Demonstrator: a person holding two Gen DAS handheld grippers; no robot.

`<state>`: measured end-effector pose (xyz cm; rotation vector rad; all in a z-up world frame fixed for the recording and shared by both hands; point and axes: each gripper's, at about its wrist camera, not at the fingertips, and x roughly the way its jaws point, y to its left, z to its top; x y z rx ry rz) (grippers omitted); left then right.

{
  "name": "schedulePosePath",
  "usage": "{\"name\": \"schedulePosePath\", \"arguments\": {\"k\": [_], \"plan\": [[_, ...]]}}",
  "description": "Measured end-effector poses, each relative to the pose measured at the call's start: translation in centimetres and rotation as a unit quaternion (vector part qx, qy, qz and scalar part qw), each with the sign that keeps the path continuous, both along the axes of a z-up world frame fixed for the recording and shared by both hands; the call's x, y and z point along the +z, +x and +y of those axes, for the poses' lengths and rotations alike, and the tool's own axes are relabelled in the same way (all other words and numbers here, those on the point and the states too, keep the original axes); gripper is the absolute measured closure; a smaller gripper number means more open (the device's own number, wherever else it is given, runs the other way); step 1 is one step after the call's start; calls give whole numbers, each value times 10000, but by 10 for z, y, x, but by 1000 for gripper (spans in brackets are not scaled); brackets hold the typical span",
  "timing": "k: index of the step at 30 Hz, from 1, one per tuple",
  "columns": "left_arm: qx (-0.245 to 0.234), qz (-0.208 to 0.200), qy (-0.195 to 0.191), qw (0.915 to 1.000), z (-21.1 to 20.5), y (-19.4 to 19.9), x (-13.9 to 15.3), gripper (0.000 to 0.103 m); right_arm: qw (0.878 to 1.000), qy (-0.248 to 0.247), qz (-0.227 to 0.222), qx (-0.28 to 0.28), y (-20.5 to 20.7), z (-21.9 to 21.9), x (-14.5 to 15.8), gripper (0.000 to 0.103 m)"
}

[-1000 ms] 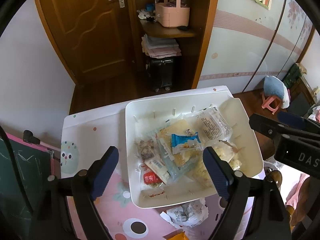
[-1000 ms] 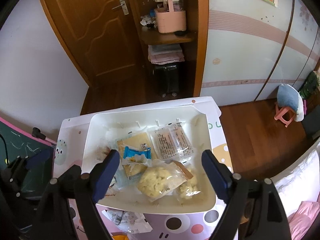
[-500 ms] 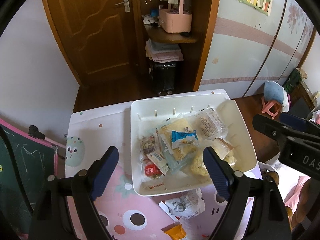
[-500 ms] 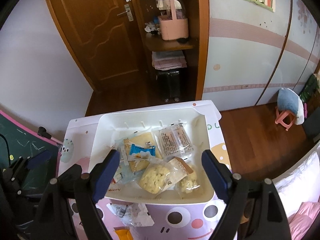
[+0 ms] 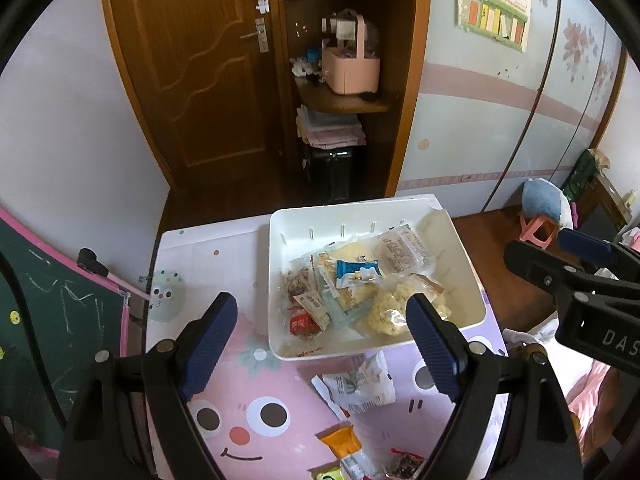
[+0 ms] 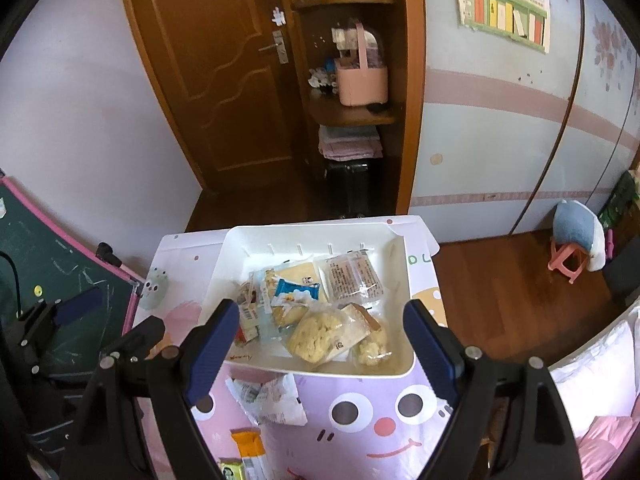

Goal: Organize snacks
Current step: 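Withdraw both tools from the bin toward the remaining snacks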

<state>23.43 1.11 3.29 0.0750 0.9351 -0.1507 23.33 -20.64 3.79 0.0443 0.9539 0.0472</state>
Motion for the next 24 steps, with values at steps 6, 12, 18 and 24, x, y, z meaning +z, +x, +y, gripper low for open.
{"name": "schedulePosePath", "arguments": {"k": [6, 12, 18, 24], "plan": [[17, -171, 11, 9999, -1, -33, 14, 15, 9997, -42, -136, 207, -32, 3, 12, 18], [16, -239, 28, 9997, -1, -66, 18, 15, 9991, -64, -111, 416, -60, 4, 14, 18], [48, -210, 98, 9997, 2, -96, 8, 14, 9981, -133, 0, 600, -90, 4, 3, 18], [68, 70, 102, 9999, 6, -128, -25, 14, 9963, -289, 178, 791, -117, 5, -25, 18]]}}
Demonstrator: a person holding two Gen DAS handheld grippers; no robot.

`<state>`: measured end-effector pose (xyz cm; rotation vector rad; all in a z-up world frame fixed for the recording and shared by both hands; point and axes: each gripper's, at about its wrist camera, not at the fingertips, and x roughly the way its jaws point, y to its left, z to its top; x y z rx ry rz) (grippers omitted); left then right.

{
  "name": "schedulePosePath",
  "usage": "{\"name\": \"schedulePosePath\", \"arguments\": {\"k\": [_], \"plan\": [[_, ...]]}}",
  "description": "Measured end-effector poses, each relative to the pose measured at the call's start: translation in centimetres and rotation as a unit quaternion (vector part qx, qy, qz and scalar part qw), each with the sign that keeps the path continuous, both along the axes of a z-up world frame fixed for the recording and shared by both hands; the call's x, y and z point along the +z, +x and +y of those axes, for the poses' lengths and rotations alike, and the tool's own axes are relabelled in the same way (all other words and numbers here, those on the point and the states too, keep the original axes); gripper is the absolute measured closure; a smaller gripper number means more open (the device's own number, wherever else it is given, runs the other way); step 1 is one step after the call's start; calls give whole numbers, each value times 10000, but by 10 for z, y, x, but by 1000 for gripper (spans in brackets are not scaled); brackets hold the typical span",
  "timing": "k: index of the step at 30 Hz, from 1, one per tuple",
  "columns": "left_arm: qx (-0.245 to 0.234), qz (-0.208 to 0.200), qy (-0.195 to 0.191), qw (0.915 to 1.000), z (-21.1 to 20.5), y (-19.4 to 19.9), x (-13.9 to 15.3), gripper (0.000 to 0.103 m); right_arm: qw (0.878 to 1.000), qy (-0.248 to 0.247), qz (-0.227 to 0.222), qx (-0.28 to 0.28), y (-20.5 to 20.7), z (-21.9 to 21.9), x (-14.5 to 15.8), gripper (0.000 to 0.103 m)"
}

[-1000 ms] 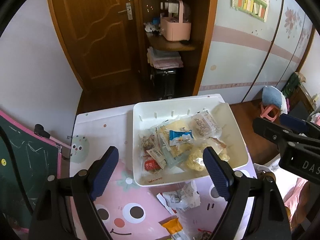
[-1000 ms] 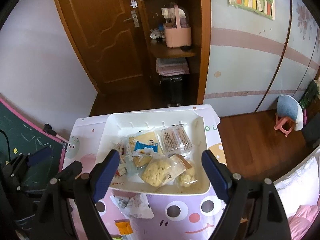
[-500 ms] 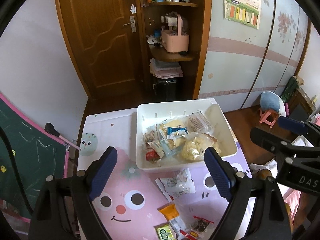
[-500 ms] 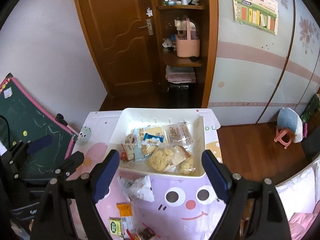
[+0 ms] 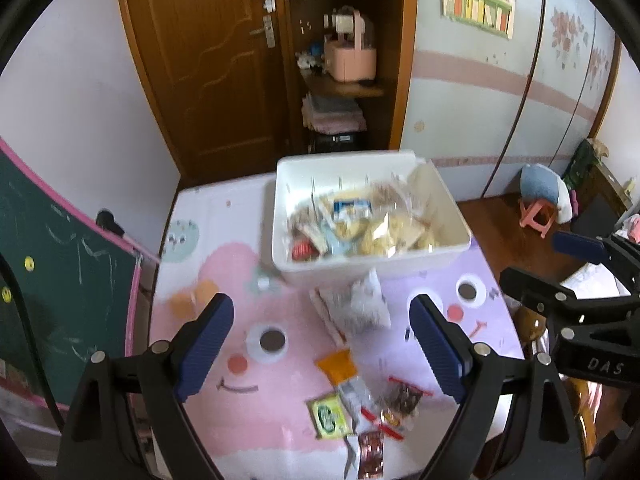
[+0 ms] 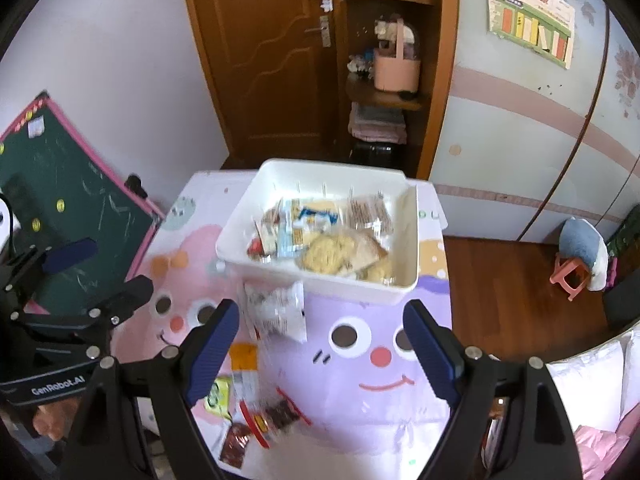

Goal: Organize snacks
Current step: 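Withdraw both tools from the bin toward the remaining snacks, then grasp the brown chocolate packet with the left tool while the right tool grasps the red-edged chocolate bag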

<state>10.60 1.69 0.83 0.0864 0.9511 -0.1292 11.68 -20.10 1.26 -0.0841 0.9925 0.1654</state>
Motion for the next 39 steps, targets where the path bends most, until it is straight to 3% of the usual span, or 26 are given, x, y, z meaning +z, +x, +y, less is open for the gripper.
{"name": "schedulePosePath", "arguments": {"k": [7, 17, 22, 30, 35, 36, 39], "plan": [[96, 703, -45, 9975, 7, -36, -68, 14, 9983, 44, 548, 218, -20, -2, -56, 18], [293, 1875, -138, 9817, 8, -85, -176, 14, 9902, 95, 1293, 520, -51, 2, -149, 18], [231, 2085, -209, 9775, -4, -98, -216, 14, 9860, -161, 1393, 902, -56, 18, -185, 18], [422, 2192, -319, 9743, -12, -103, -253, 14, 9745, -738, 1518, 1479, -53, 46, -229, 18], [408, 2105, -114, 9767, -19, -107, -261, 25, 9686, -982, 1573, 1659, -54, 54, -245, 19], [378, 2070, -61, 9776, -22, -107, -261, 28, 9681, -987, 1563, 1694, -55, 55, -246, 22], [317, 1935, -18, 9806, -26, -108, -257, 49, 9641, -820, 1711, 1856, -57, 59, -250, 46]]}}
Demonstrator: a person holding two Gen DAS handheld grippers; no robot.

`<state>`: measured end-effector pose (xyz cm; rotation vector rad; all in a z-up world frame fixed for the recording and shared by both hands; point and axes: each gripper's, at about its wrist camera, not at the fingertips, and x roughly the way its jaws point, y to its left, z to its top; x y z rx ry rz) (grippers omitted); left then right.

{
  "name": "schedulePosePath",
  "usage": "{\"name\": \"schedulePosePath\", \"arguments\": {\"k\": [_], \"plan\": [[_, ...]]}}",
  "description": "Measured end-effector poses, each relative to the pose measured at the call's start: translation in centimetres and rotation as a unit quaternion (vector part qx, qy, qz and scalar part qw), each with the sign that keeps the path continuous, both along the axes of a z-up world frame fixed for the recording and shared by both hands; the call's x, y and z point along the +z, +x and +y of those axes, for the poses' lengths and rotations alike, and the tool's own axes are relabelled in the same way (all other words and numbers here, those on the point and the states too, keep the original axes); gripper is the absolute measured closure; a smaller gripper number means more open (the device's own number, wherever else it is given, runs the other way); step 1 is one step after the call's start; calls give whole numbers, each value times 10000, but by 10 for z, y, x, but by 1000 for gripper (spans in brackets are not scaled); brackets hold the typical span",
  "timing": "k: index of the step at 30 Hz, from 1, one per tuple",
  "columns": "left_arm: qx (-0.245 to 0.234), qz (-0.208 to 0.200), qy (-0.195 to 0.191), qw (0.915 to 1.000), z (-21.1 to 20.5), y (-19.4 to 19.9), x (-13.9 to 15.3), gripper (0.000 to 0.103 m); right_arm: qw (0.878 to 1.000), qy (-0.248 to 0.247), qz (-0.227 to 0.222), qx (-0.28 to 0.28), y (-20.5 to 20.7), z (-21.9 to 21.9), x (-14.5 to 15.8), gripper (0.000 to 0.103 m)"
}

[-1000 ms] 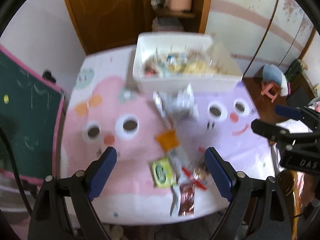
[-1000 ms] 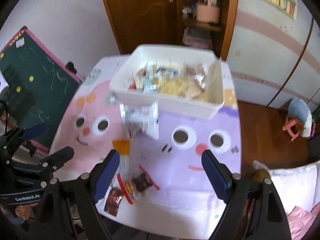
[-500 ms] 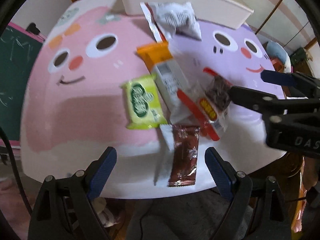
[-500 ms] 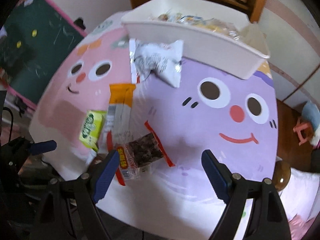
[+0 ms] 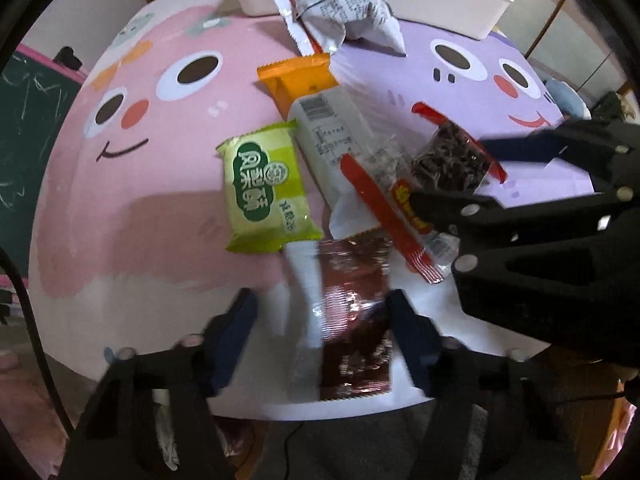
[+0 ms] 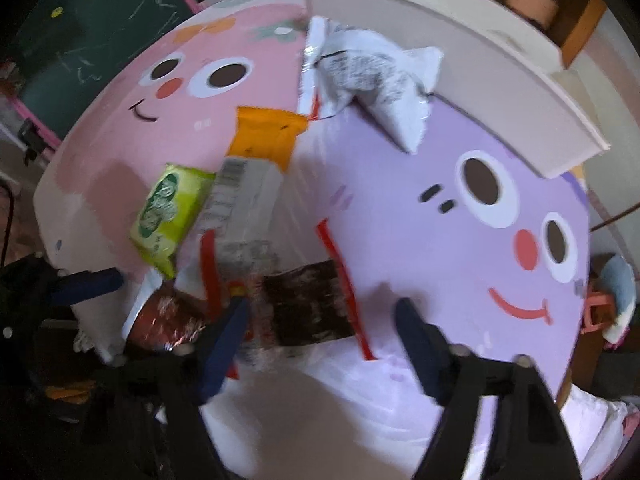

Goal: Organize snacks
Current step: 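Grasp the brown chocolate packet with the left tool while the right tool grasps the red-edged chocolate bag, then carry both chocolate packets into the white bin and open both tools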

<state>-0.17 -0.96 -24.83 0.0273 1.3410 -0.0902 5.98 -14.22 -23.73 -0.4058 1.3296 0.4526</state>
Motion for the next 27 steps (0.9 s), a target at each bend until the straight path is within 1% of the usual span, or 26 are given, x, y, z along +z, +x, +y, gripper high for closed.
{"name": "schedulePosePath", "arguments": {"k": [1, 2, 3, 4, 5, 10, 13, 16, 19, 22, 27], "plan": [[3, -20, 1, 10000, 0, 0, 1, 60, 9999, 67, 105, 29, -1, 1, -1, 47], [0, -48, -9, 10000, 0, 0, 2, 67, 9999, 70, 90, 29, -2, 2, -1, 48], [-16, -46, -20, 10000, 0, 0, 3, 68, 9999, 80, 94, 11, -3, 2, -1, 52], [-24, -46, -44, 10000, 0, 0, 3, 69, 9999, 82, 86, 9, -5, 2, -1, 59], [-24, -58, -83, 9999, 1, -1, 4, 70, 9999, 93, 65, 5, -6, 1, 0, 61], [20, -63, -328, 9994, 17, -2, 10, 72, 9997, 198, 85, -127, -7, -6, 5, 61], [29, -150, -413, 9990, 28, -3, 18, 72, 9990, 329, 157, -243, -5, -12, 10, 62], [23, -240, -458, 9987, 38, -2, 34, 72, 9982, 426, 168, -374, -6, -20, 17, 62], [24, -376, -475, 9982, 42, 3, 50, 72, 9973, 558, 123, -459, -6, -28, 32, 62], [1, -566, -508, 9971, 48, 11, 71, 72, 9954, 727, -5, -618, -6, -33, 53, 62], [-29, -953, -673, 9932, 56, 34, 119, 72, 9900, 1000, -303, -945, 0, -47, 91, 62]]}}
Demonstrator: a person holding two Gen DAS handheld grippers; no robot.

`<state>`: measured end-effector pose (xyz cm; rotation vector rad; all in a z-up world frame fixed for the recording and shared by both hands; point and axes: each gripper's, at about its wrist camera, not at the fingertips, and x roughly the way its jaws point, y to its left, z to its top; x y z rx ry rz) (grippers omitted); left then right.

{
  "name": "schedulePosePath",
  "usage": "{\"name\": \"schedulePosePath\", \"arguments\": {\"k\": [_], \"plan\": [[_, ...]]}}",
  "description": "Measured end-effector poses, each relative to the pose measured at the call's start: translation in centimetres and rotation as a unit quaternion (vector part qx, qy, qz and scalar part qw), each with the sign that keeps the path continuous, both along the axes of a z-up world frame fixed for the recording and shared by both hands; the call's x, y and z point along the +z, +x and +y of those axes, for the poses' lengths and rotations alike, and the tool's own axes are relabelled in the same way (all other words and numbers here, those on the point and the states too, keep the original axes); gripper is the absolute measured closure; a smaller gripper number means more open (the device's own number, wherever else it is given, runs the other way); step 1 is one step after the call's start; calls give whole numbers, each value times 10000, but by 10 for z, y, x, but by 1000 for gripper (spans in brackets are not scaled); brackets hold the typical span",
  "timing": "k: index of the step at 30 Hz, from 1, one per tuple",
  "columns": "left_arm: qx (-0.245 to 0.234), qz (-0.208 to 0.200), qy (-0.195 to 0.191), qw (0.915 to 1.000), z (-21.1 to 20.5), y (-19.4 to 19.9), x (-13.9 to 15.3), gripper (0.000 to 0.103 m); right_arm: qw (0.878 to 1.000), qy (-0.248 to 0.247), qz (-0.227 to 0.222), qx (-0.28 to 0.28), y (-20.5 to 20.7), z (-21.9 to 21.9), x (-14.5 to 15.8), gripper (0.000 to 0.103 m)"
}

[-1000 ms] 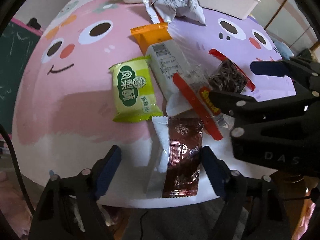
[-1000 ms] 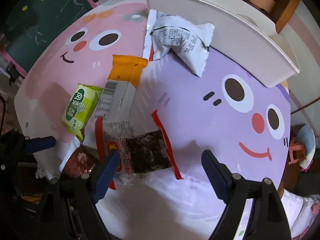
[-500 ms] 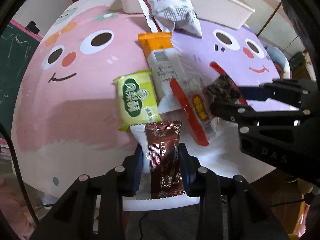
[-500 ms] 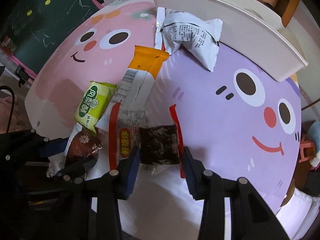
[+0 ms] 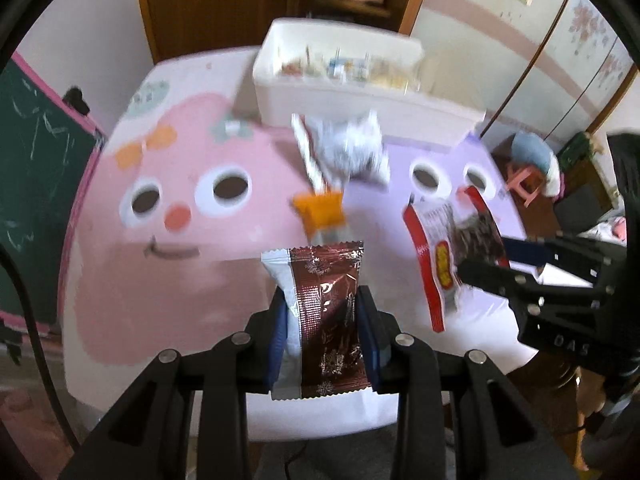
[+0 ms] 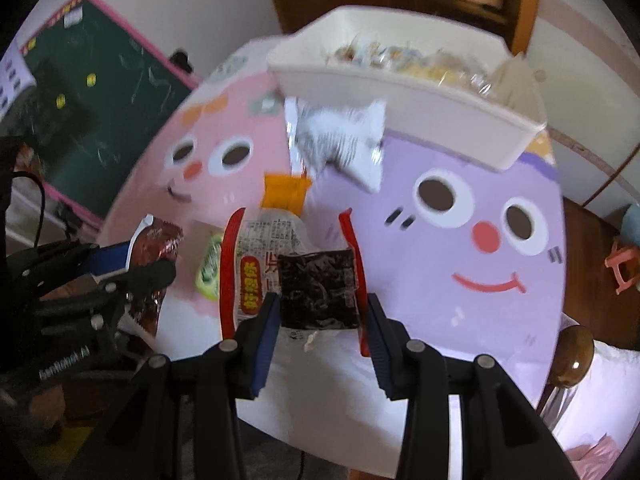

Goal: Organize snacks
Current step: 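Carry both chocolate packets into the white bin and open both tools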

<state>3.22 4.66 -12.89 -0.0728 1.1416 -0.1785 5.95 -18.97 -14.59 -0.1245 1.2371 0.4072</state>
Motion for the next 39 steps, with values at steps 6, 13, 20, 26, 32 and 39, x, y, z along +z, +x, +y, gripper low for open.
{"name": "schedulePosePath", "arguments": {"k": [6, 13, 20, 26, 32, 39], "plan": [[-93, -422, -48, 9991, -2, 33, 54, 73, 9980, 230, -469, -358, 20, -2, 50, 61], [-193, -796, -51, 9966, -3, 86, 115, 72, 9918, 266, -1026, -718, 52, -8, 110, 61], [-366, -1225, 37, 9918, -11, 148, 169, 72, 9836, 145, -1359, -1178, 100, -20, 154, 61], [-544, -1273, 118, 9903, -28, 196, 183, 72, 9759, -15, -1570, -1518, 139, -25, 176, 61], [-630, -1126, 183, 9915, -43, 233, 171, 72, 9701, -146, -1714, -1711, 173, -25, 185, 61], [-680, -992, 278, 9923, -54, 265, 152, 72, 9682, -283, -1601, -1901, 204, -26, 175, 61]]}}
